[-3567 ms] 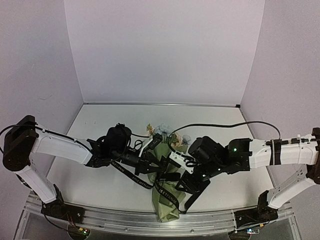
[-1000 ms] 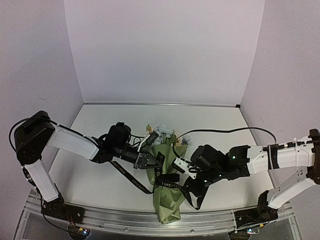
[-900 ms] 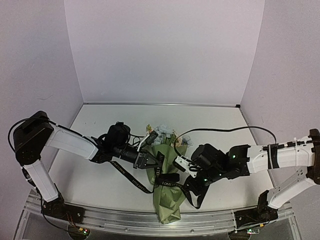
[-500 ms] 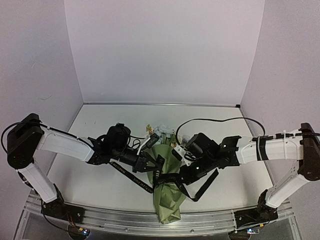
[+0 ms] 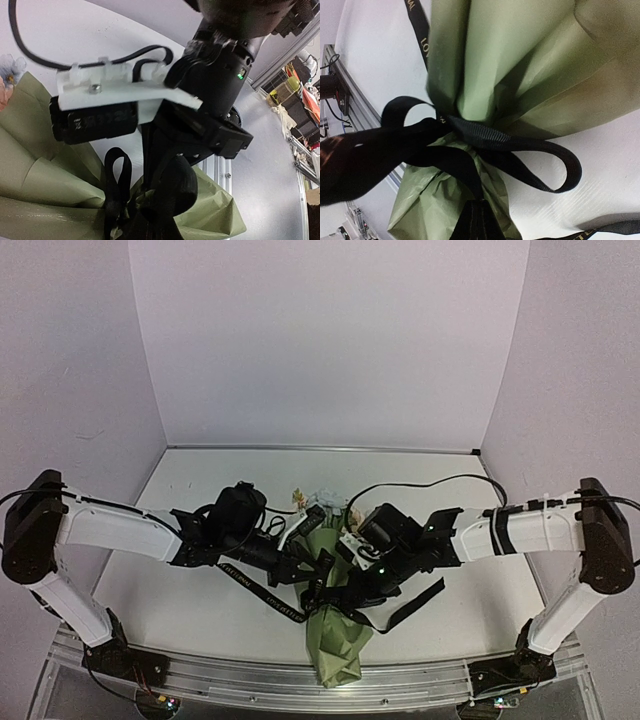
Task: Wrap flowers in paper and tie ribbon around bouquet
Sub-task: Cross the half-tied ribbon over the folded bouquet.
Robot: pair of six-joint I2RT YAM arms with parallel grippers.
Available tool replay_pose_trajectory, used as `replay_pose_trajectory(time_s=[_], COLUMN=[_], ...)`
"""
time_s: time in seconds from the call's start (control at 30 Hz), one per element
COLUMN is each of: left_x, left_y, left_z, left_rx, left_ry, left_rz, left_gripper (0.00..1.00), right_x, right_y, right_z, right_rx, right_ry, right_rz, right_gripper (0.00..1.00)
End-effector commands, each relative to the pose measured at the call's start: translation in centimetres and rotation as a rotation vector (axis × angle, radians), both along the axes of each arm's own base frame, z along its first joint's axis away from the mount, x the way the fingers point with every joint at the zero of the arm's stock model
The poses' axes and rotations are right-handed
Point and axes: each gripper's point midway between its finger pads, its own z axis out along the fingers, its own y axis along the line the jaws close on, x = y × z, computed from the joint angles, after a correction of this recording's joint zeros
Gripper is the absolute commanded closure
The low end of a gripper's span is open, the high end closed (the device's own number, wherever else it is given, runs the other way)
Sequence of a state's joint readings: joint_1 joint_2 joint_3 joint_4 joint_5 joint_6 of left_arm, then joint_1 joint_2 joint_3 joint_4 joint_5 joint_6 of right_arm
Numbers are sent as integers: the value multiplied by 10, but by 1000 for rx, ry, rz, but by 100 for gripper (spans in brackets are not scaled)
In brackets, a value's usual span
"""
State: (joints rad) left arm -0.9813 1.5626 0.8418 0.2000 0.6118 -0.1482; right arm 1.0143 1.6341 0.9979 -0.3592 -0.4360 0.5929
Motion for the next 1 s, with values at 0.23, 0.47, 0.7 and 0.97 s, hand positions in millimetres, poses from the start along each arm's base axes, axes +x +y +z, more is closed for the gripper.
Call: replay_pose_trajectory(time_s=[0.23,0.47,0.7,0.97], left_x=[-25,-52,-81,-94], left_y=[-14,-20,-30,-39], left_z=[25,18,-18,-38], left_rx=[6,34,161,242], left_ry=[-106,-142,-170,-205], left_rz=[-66,-126,-198,-216], left_gripper=[100,99,96,85], right_x=[27,36,37,38], right_y=[15,19,21,21], right_z=[-2,-9,-15,-10], right_rx=[18,19,15,23], right_ry=[20,44,42,10], right_rz=[-118,-157,-154,-122], right_gripper=[100,100,100,100])
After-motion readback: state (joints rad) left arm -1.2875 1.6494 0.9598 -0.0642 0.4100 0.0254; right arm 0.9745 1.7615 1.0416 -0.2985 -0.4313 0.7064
